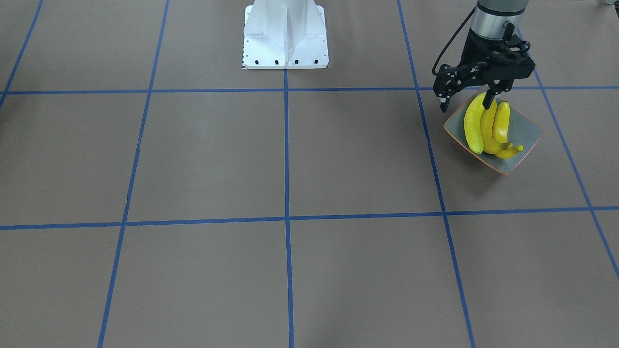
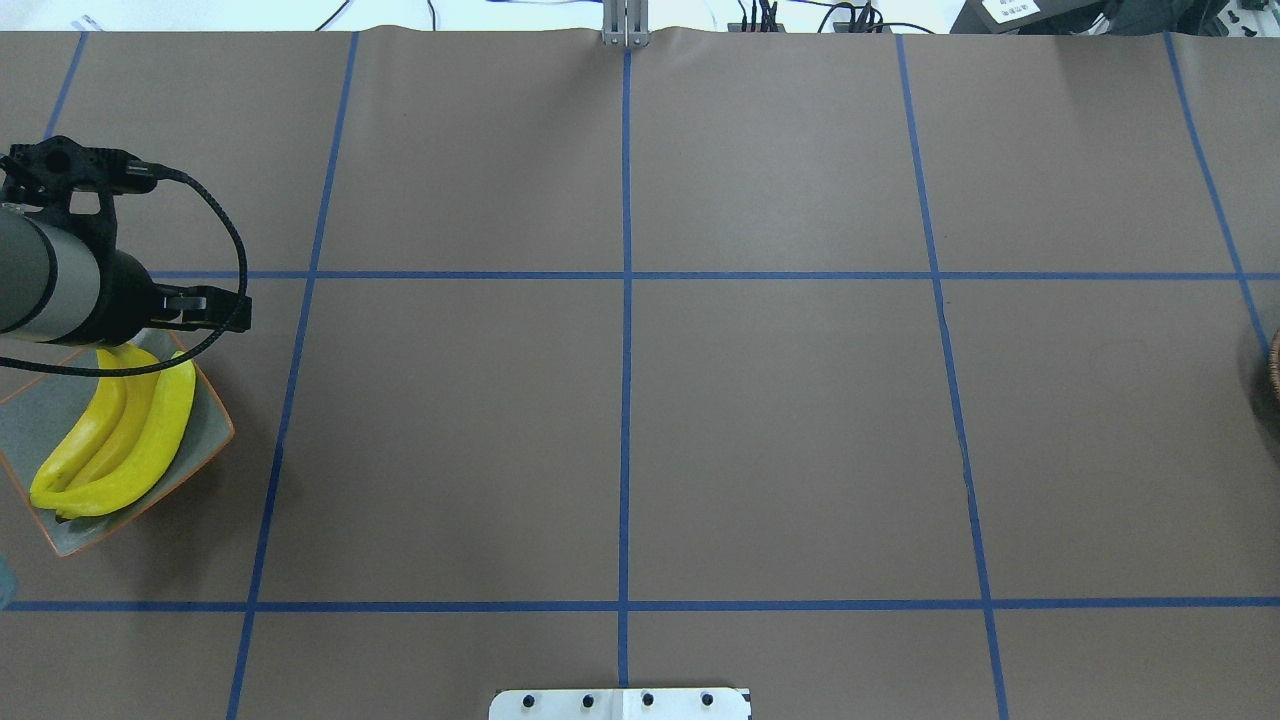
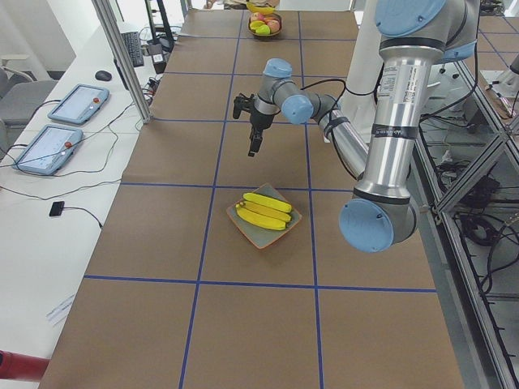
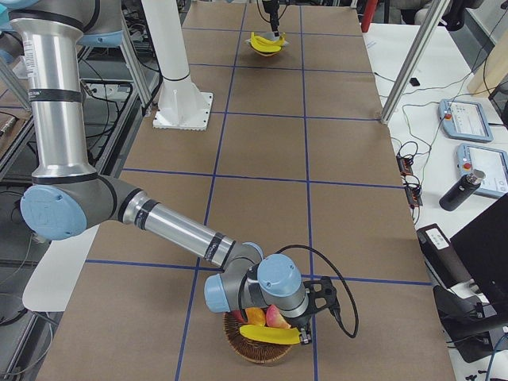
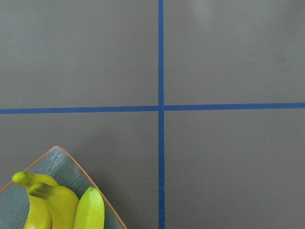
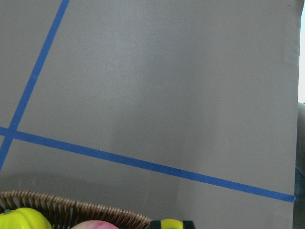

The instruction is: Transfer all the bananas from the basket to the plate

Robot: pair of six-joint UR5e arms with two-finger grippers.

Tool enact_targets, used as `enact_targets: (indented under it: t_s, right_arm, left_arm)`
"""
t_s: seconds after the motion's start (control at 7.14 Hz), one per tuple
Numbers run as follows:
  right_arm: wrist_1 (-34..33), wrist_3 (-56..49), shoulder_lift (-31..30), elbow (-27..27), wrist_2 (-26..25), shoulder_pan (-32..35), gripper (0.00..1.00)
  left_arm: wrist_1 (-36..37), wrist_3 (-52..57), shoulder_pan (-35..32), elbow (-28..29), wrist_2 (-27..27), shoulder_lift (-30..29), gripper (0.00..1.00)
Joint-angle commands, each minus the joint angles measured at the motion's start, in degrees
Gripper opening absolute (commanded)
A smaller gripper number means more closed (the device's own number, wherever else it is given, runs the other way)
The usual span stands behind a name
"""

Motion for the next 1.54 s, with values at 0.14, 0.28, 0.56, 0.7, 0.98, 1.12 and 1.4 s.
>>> enact_targets:
  t_s: [0.14,0.28,0.56,0.7,0.98,1.12,1.4]
  right_arm:
    - [-6.2,0.2,1.8,5.1,-1.3,2.6,0.00]
    - [-10.0,1.1,3.1,7.8,-1.7,2.6,0.00]
    - [-14.6,5.2,6.8,10.8,-1.4,2.5,0.00]
    - [-15.0,11.3,7.5,13.8,-0.9,0.9,0.00]
    - [-14.8,27.7,7.6,21.2,-0.9,-8.4,0.00]
    - [-14.8,34.7,9.4,23.3,-0.8,-11.6,0.00]
    - [-14.8,49.7,14.5,26.7,-0.8,-18.7,0.00]
  left_arm:
    - [0.0,0.0,-0.1,-0.1,0.0,0.0,1.00]
    - [0.0,0.0,-0.1,-0.1,0.0,0.0,1.00]
    - [0.0,-0.1,-0.1,-0.2,-0.1,0.0,1.00]
    - [0.0,-0.1,0.0,-0.2,-0.1,0.0,1.00]
    - [0.0,0.0,0.0,0.0,-0.1,-0.9,1.00]
    - [0.0,0.0,0.0,0.0,-0.1,-1.1,1.00]
    - [0.1,-0.2,0.0,0.1,-0.8,-3.1,1.00]
